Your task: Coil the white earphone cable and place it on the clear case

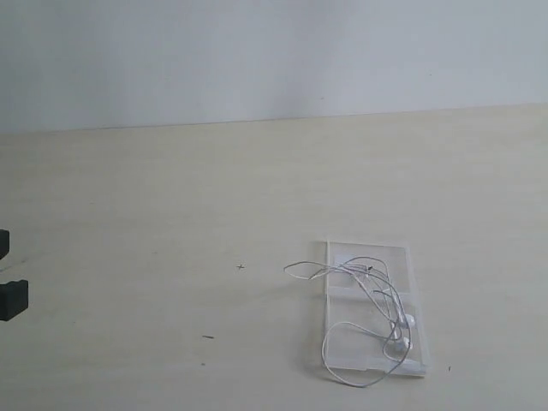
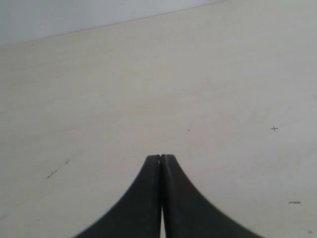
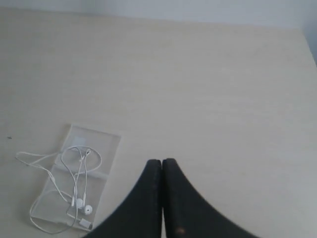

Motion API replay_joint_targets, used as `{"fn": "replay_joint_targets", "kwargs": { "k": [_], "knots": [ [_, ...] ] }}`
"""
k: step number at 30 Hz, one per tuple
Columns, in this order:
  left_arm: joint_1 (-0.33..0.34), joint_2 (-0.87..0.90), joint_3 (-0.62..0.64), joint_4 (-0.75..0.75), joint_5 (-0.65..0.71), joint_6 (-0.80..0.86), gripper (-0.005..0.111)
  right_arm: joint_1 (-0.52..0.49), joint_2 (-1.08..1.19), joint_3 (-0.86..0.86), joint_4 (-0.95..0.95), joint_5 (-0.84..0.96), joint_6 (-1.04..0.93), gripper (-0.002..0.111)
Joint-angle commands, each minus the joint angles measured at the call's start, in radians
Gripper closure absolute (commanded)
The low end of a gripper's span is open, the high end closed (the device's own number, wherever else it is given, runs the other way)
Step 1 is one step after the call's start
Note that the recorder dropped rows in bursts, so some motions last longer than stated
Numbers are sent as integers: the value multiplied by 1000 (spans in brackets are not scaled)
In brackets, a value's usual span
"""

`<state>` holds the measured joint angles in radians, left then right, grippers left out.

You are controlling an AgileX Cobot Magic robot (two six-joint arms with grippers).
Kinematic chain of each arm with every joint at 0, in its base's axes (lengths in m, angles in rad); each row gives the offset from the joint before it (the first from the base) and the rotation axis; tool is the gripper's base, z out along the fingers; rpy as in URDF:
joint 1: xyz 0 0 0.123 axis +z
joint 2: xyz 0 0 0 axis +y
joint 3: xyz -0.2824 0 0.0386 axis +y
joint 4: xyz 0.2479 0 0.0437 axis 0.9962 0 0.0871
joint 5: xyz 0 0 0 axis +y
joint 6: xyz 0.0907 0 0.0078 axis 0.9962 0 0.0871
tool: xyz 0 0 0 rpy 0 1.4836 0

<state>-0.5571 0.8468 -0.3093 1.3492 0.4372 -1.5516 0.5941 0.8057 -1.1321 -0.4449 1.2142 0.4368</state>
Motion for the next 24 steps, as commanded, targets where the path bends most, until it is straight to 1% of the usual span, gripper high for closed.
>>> {"fn": "replay_joint_targets", "kwargs": {
  "k": [1,14,16,19,20,22,24],
  "knots": [
    [-1,-7,4,6,3,4,107,-2,-126,-2,-1,7,-8,108],
    [-1,-7,4,6,3,4,107,-9,-363,-2,2,7,-8,108],
    [-1,-7,4,6,3,4,107,-43,-402,-2,9,7,24,108],
    [-1,-7,4,6,3,4,107,-159,-473,8,8,7,94,108],
    [-1,-7,4,6,3,4,107,-206,-509,27,4,-63,127,108],
    [-1,-7,4,6,3,4,107,-280,-586,98,-14,-269,167,108],
    [-1,-7,4,6,3,4,107,-330,-669,185,-13,-446,169,108]
  ]
}}
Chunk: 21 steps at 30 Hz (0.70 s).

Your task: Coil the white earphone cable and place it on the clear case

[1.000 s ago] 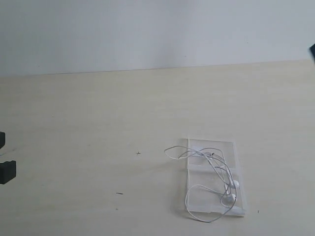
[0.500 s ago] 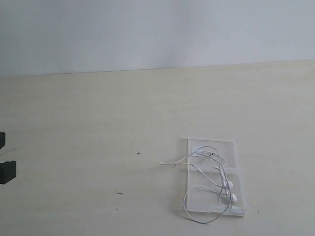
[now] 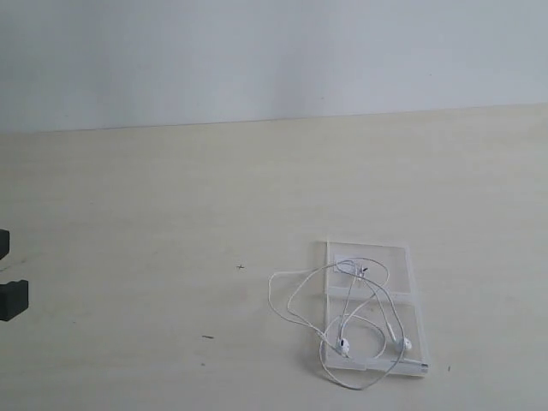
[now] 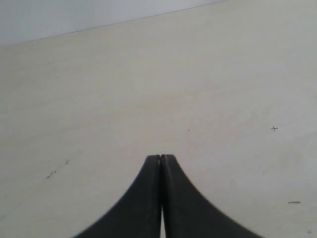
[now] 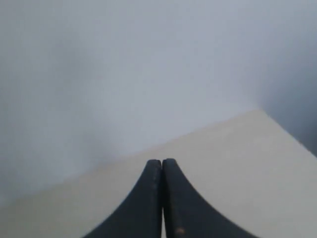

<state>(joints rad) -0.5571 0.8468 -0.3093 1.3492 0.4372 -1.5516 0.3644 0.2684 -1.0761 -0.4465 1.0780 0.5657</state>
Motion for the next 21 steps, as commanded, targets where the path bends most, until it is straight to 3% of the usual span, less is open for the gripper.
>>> {"fn": "replay_joint_targets", "kwargs": {
  "k": [1,4,9,15,21],
  "knots": [
    [-1,-7,4,6,3,4,107,-122,-175,180,7,-392,40,108],
    [-1,-7,4,6,3,4,107,-152,-264,326,37,-530,36,108],
    [-1,-7,4,6,3,4,107,-152,-268,598,37,-560,38,108],
    [-1,-7,4,6,3,4,107,-152,-268,915,-17,-880,36,108],
    [-1,-7,4,6,3,4,107,-152,-268,1076,2,-916,38,108]
  ]
}}
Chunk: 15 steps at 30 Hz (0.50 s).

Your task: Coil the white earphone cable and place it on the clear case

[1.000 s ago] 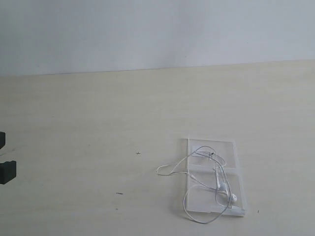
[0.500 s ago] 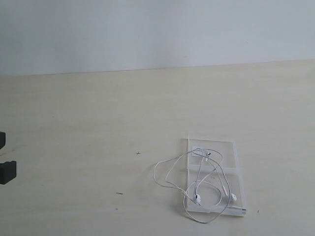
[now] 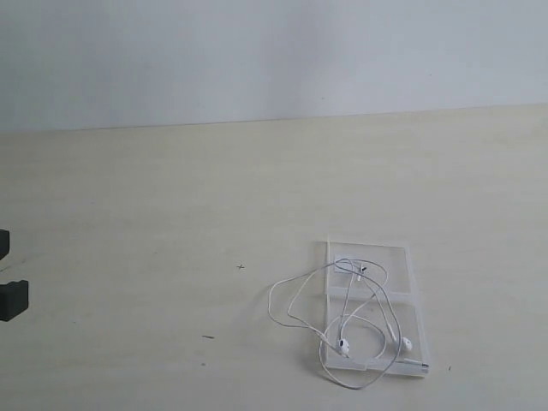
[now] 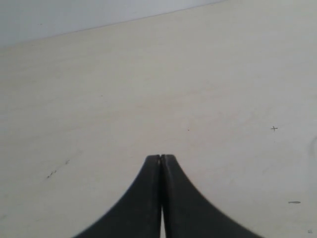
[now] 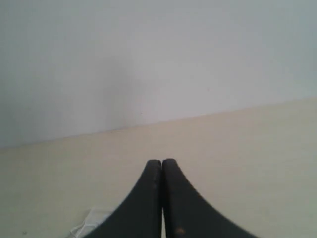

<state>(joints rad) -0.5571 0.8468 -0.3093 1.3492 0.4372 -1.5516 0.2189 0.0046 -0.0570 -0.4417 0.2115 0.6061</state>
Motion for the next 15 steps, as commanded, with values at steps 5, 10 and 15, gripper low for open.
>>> {"fn": "replay_joint_targets", "kwargs": {
  "k": [5,10,15],
  "knots": [
    [-1,-7,4,6,3,4,107,-6,-5,57,82,-17,-94,108],
    [-1,-7,4,6,3,4,107,-6,-5,57,463,16,-550,108],
    [-1,-7,4,6,3,4,107,-6,-5,57,467,42,-552,108]
  ]
}}
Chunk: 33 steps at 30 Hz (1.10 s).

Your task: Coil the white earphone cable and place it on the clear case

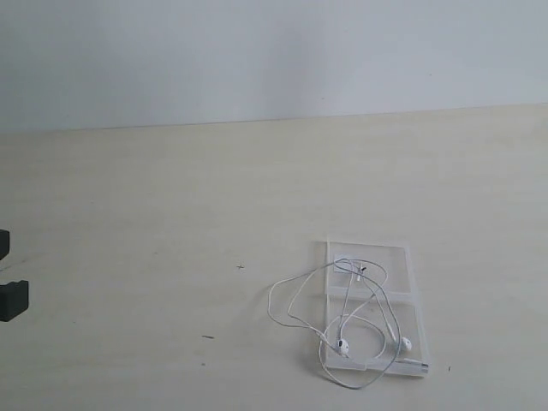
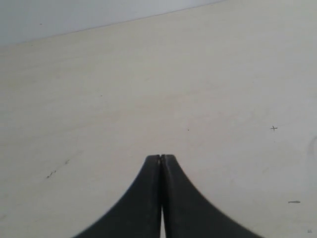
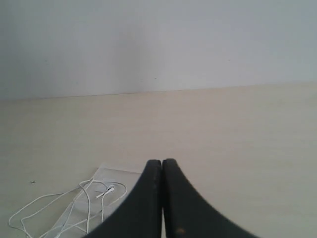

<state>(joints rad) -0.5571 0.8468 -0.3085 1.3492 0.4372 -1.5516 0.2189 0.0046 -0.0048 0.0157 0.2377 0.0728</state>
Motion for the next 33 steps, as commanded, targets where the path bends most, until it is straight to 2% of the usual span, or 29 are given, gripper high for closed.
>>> {"fn": "replay_joint_targets", "kwargs": {
  "k": [1,14,33],
  "knots": [
    [-1,-7,3,6,3,4,107,-6,-5,5,12,25,-21,108],
    [-1,-7,3,6,3,4,107,-125,-5,5,12,34,-21,108],
    [-1,-7,3,6,3,4,107,-125,-5,5,37,36,-47,108]
  ]
}}
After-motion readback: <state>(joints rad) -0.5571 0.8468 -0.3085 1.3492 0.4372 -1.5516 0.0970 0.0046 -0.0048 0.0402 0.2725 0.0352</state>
